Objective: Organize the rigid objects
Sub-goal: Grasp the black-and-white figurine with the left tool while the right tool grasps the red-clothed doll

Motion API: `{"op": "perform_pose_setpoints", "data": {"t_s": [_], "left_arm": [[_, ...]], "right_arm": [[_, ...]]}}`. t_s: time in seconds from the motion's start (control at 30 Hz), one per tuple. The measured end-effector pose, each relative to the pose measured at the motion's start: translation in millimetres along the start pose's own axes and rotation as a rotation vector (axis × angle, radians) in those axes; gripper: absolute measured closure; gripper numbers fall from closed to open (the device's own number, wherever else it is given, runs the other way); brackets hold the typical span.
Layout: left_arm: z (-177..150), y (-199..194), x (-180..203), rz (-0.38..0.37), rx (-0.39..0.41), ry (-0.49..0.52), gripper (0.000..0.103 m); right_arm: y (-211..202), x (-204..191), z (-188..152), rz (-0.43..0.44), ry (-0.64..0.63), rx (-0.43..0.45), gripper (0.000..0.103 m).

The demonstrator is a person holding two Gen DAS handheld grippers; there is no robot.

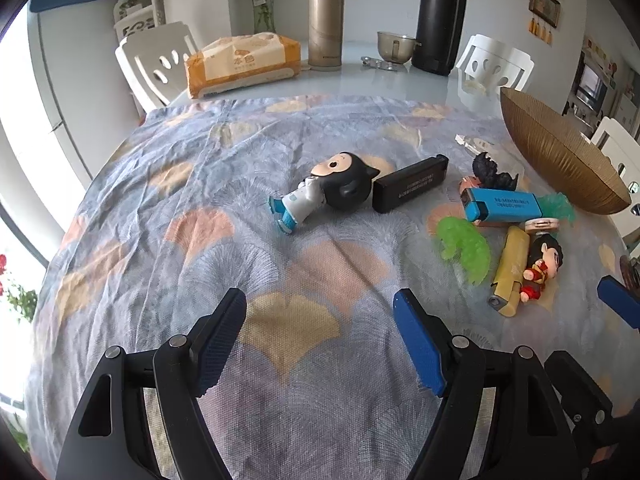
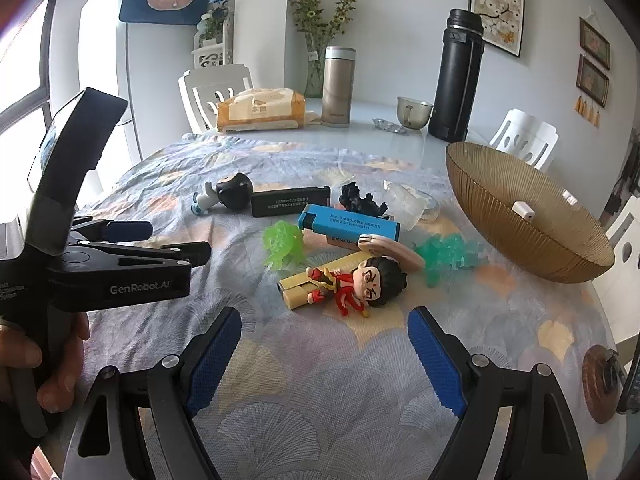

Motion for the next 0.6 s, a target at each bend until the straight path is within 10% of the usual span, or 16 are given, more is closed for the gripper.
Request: {"op": "perform_pose_setpoints", "data": {"t_s": [0.2,0.6], "left_arm": [[13.1,5.3,-23.5,-0.135,-0.073,-0.058,0.028],[64.8,58.2,6.5,-0.152,-0.119,0.296,0.036]], "right_arm": [[3.3,13.4,0.9,0.038,0.07,-0.017,0.019],[19.7,67.7,-13.6,0.19,0.408,-0.145,0.019]]}}
Point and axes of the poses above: each gripper's, at about its wrist camera, not at the fingertips, and y roughly the way its jaws point, x to its right, z to its top, the point moved 4 cm from there along y, roughly the way its jaws point, and after that the axes turned 4 degrees about -y, right-handed, at the moved point
